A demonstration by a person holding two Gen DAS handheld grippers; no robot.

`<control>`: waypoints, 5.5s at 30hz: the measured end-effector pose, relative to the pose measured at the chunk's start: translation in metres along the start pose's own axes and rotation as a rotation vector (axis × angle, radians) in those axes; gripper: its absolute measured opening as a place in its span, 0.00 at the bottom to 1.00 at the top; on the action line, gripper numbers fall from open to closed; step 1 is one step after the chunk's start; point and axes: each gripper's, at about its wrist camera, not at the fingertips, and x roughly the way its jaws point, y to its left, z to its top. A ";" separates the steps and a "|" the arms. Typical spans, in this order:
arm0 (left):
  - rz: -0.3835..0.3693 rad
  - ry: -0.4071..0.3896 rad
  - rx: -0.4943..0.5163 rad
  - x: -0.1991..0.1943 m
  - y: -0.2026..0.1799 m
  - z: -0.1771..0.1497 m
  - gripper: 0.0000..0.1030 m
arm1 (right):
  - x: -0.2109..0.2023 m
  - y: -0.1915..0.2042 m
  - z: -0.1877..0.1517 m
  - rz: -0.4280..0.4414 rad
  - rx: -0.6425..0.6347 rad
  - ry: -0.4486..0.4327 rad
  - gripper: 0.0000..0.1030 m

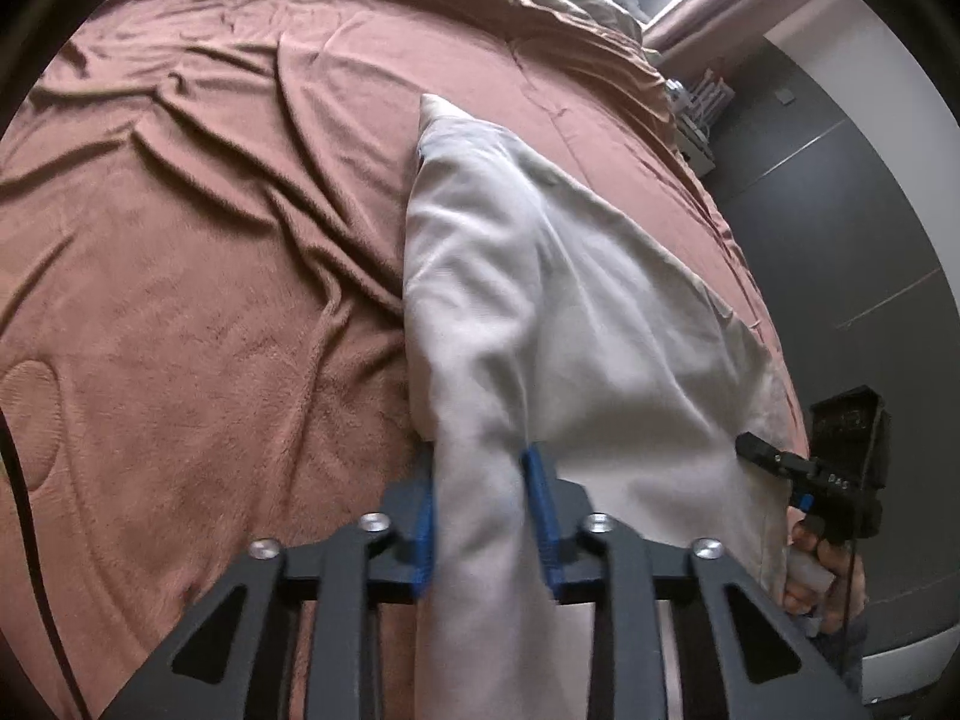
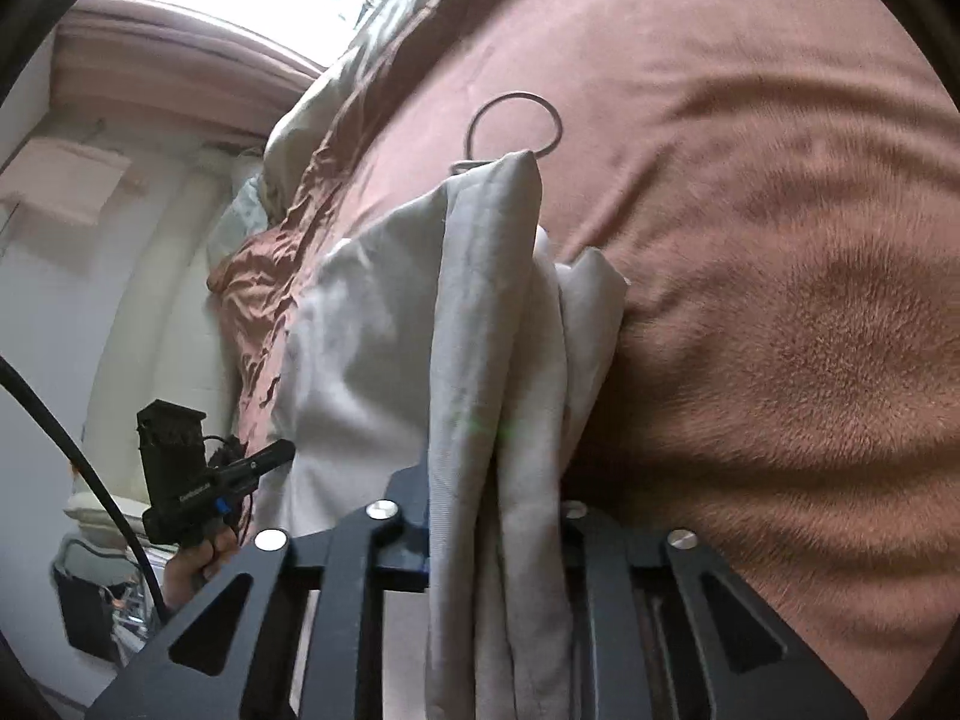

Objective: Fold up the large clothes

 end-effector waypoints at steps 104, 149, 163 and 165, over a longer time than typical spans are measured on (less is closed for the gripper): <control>-0.304 0.201 0.149 0.205 -0.400 -0.015 0.13 | -0.263 -0.022 0.021 -0.462 0.017 -0.122 0.11; -0.230 0.184 0.232 0.274 -0.364 0.080 0.47 | -0.340 -0.030 -0.171 -0.572 0.476 -0.444 0.41; -0.192 0.114 0.246 0.210 -0.358 0.068 0.47 | -0.364 0.019 -0.195 -0.755 0.413 -0.554 0.42; -0.197 0.113 0.262 0.192 -0.359 0.062 0.47 | -0.367 0.035 -0.207 -0.751 0.383 -0.553 0.65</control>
